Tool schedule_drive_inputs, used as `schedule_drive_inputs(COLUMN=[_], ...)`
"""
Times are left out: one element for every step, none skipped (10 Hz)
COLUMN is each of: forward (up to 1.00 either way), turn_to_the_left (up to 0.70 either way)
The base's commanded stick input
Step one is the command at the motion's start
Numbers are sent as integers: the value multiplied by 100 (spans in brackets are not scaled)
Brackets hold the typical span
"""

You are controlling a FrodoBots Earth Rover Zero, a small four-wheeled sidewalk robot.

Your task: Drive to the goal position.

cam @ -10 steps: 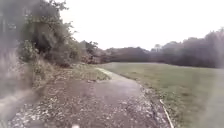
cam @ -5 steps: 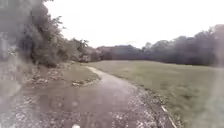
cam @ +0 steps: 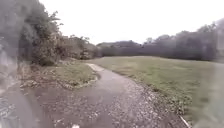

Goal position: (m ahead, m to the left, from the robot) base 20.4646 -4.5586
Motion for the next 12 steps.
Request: schedule_drive_inputs(forward=[100, 100, 100, 100, 100, 100, 100, 100, 100, 100, 100, 100], turn_to_the_left=[0, 0, 0, 0, 0, 0, 0, 0, 0, 0, 0, 0])
